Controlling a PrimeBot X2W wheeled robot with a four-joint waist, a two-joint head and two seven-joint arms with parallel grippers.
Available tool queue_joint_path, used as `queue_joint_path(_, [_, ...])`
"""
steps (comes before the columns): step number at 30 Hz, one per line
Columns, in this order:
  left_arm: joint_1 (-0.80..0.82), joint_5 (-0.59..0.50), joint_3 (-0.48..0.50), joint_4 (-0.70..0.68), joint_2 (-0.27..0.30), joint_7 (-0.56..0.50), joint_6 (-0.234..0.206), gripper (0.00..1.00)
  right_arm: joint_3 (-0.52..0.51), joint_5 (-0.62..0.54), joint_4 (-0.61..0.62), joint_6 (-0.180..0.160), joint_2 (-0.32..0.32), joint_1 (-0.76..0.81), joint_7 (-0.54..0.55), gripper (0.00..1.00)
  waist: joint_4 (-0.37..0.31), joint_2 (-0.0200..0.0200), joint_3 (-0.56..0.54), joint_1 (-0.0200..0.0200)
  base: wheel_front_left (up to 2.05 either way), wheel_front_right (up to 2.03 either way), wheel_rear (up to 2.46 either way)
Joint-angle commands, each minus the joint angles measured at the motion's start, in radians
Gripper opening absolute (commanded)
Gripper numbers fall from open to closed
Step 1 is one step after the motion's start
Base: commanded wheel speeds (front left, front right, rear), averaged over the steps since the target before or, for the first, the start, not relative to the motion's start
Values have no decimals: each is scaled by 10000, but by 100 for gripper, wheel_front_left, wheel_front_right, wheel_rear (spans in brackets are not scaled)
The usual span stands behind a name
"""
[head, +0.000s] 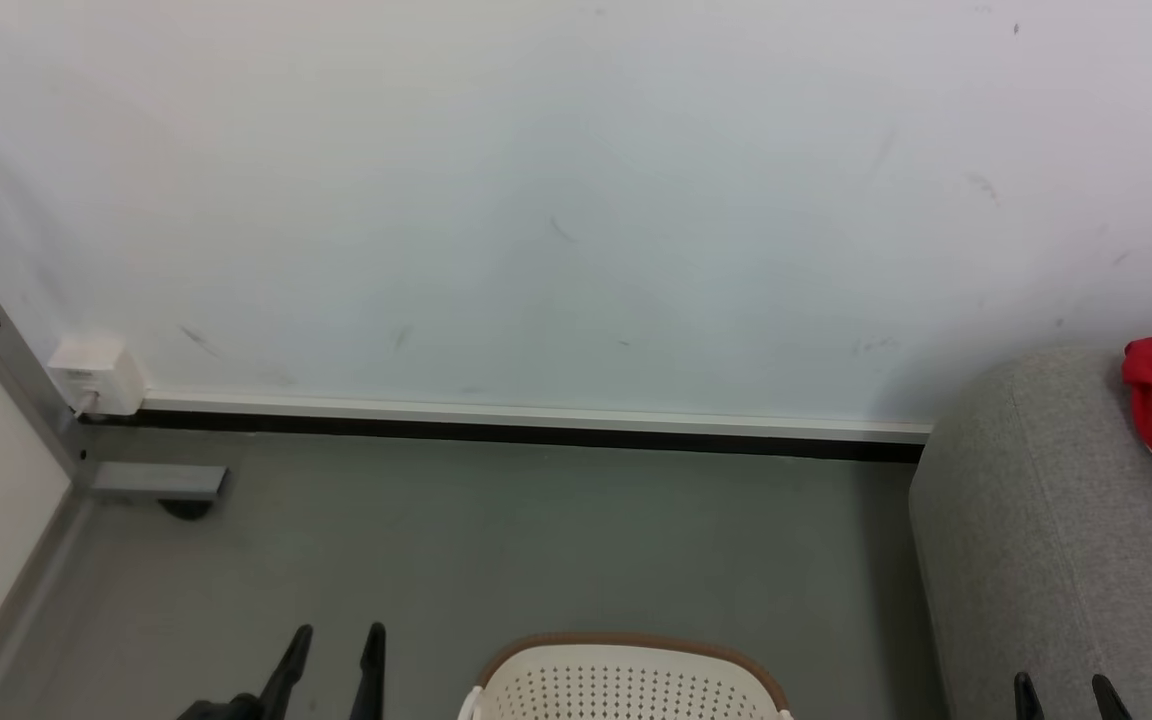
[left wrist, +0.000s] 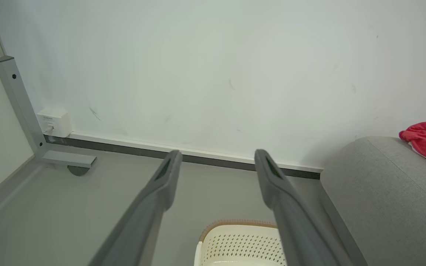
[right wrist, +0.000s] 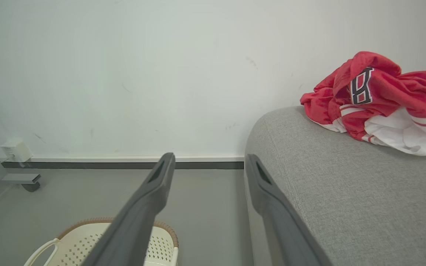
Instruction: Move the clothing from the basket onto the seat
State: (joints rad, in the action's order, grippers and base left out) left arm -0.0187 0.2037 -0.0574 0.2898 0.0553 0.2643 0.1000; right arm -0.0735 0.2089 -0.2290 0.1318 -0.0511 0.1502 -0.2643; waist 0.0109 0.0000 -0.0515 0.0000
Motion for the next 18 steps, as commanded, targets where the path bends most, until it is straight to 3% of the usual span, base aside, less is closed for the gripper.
queue_joint_path(1, [71,-94,34,47,12,0,37,100,-20,10,-43,-25,3,-54,1,100,-29,0,3,0,0,0,0])
queue_joint_path(7, [137,-39,32,-48,-13,0,135,100,-9,-23,-64,-23,4,-92,1,100,-151,0,-11,0,0,0,0])
queue_joint_path(8, [36,3,7,-63,-35,0,133,0,8,3,-22,0,0,-33,0,0,-154,0,-11,0,0,0,0])
queue_joint_path(12, [-43,156,-22,175,-97,-66,140,0,2,157,-272,2,38,-6,60,0,-168,0,-7,0,0,0,0])
queue_joint_path(18, [110,1327,165,161,-92,-419,154,0,-54,1332,-280,1,32,-248,393,0,-165,0,19,0,0,0,0])
